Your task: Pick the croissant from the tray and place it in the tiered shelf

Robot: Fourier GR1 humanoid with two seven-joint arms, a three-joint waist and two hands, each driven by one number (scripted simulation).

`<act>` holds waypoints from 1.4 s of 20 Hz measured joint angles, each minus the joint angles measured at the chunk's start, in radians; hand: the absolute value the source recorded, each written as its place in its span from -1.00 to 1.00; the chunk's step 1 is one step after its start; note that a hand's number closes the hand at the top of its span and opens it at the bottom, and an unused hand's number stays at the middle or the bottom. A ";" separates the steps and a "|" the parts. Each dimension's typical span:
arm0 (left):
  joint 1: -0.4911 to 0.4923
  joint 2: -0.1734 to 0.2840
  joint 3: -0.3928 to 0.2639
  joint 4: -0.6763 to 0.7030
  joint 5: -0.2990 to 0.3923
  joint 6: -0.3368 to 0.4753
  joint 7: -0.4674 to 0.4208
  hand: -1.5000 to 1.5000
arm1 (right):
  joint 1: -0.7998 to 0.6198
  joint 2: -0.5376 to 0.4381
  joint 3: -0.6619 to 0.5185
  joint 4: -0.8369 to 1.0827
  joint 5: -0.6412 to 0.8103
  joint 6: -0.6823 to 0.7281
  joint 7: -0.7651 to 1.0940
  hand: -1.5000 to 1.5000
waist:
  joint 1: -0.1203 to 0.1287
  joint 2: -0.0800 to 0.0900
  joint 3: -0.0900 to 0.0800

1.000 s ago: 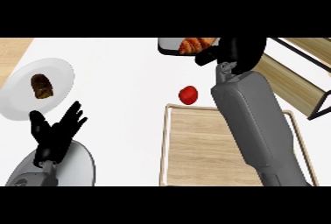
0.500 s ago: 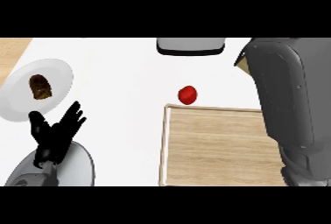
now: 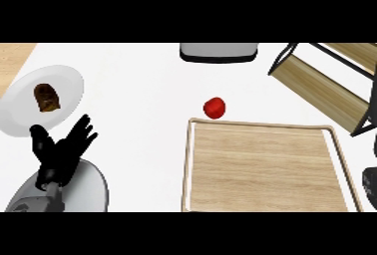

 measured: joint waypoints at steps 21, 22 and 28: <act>0.005 -0.022 0.016 -0.009 -0.022 -0.025 0.001 0.00 | -0.001 -0.249 -0.116 0.372 -0.106 -0.026 -0.246 1.00 | 0.010 0.005 0.001; 0.004 -0.023 0.016 -0.008 -0.023 -0.028 0.002 0.00 | 0.006 -0.260 -0.121 0.398 -0.108 -0.044 -0.267 1.00 | 0.011 0.005 0.001; -0.002 -0.029 0.018 -0.013 -0.033 -0.030 0.011 0.00 | -0.002 -0.306 -0.129 0.533 -0.106 -0.142 -0.350 1.00 | 0.017 0.007 0.002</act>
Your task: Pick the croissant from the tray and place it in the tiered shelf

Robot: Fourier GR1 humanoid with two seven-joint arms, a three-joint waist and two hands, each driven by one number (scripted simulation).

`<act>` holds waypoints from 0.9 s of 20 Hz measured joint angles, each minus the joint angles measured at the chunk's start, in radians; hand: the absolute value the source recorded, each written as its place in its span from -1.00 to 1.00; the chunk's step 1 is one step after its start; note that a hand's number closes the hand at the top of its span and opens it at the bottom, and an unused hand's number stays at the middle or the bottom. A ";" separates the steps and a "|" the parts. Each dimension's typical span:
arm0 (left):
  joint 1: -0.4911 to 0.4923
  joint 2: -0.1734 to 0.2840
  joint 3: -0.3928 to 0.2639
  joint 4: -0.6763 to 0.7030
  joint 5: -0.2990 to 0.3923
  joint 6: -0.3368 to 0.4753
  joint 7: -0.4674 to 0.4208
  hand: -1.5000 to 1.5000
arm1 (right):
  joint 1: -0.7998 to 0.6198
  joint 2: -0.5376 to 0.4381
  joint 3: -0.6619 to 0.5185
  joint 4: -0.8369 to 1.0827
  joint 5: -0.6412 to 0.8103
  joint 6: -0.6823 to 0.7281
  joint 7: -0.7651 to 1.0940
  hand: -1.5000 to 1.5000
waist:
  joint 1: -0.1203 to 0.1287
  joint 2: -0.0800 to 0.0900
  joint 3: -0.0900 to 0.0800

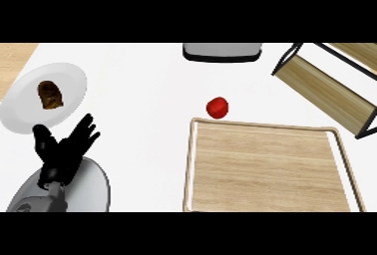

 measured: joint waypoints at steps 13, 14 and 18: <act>-0.004 -0.020 0.010 0.005 -0.028 0.011 0.008 0.00 | -0.029 -0.042 0.014 0.128 -0.026 -0.038 -0.113 1.00 | -0.004 -0.004 0.001; -0.007 -0.012 0.019 0.016 -0.024 0.001 0.004 0.00 | -0.022 -0.050 0.013 0.131 -0.029 -0.035 -0.122 1.00 | -0.005 -0.004 0.001; -0.004 -0.016 0.022 0.015 -0.023 -0.006 -0.005 0.00 | -0.015 -0.039 -0.036 0.113 -0.063 -0.142 -0.090 -1.00 | -0.005 -0.003 0.001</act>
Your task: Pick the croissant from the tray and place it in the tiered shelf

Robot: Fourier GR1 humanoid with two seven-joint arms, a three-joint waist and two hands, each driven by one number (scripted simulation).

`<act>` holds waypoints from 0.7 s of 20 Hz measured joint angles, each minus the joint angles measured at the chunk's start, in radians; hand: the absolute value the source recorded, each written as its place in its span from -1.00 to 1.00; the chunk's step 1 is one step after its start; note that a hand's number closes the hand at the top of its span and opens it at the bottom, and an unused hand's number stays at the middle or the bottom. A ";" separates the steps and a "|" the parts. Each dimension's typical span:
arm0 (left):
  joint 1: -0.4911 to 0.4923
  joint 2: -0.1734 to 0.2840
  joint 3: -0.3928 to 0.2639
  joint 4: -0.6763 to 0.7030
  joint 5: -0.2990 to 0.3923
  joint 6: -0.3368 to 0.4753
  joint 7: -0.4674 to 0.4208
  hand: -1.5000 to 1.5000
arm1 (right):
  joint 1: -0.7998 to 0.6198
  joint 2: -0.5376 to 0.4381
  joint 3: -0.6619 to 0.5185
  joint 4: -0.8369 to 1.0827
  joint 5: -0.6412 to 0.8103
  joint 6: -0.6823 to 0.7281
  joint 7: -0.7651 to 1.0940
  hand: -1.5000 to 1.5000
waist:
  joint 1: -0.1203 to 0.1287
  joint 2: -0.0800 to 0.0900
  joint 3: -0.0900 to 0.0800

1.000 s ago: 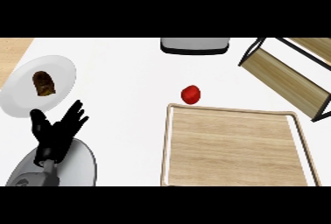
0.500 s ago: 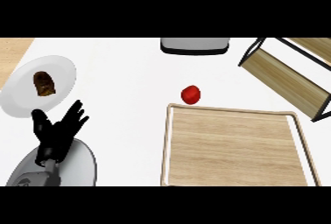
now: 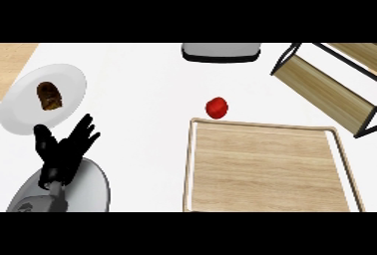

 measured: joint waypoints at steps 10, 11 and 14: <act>-0.001 -0.011 0.006 0.010 -0.014 0.002 -0.015 0.00 | -0.034 0.012 -0.117 -0.065 -0.134 -0.179 -0.004 -1.00 | -0.002 -0.002 0.001; 0.002 -0.016 0.005 0.011 -0.015 0.001 -0.025 0.00 | -0.034 0.007 -0.134 -0.071 -0.154 -0.196 -0.017 -1.00 | -0.002 -0.002 0.001; -0.001 -0.006 0.014 0.008 -0.007 -0.010 -0.013 0.00 | -0.031 0.001 -0.169 -0.091 -0.197 -0.252 -0.036 -1.00 | -0.002 -0.001 0.001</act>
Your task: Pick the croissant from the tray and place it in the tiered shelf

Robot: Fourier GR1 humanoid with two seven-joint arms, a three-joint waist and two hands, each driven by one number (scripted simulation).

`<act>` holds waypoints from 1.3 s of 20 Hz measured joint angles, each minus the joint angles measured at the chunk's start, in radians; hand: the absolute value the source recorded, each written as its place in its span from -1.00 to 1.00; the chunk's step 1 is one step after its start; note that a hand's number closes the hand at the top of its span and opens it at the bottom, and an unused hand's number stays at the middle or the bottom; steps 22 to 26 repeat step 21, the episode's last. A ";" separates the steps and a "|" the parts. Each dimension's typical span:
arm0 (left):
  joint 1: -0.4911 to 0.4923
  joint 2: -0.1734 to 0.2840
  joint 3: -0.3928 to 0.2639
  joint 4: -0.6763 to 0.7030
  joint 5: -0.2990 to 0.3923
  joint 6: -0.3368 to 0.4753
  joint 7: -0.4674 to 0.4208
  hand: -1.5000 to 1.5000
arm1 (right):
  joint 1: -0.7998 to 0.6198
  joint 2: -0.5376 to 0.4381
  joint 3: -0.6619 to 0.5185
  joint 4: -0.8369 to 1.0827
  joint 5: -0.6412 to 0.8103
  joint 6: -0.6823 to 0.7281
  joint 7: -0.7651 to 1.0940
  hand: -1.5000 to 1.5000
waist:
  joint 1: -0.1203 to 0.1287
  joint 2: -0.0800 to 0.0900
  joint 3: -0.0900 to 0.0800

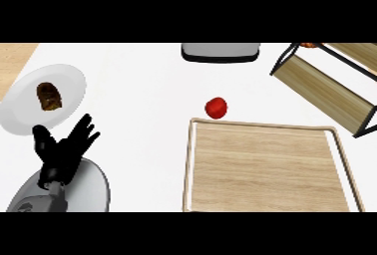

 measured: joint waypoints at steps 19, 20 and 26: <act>0.041 -0.007 0.019 -0.030 -0.009 0.009 0.016 0.00 | 0.289 -0.166 -0.115 -0.485 -0.063 -0.010 0.244 -1.00 | -0.043 -0.014 -0.002; 0.042 -0.003 0.024 -0.030 -0.005 0.004 0.016 0.00 | 0.319 -0.174 -0.129 -0.530 -0.084 0.021 0.255 -1.00 | -0.044 -0.014 -0.002; 0.038 -0.005 0.026 -0.024 -0.005 0.003 0.013 0.00 | 0.345 -0.186 -0.144 -0.567 -0.105 0.046 0.264 -1.00 | -0.042 -0.013 -0.002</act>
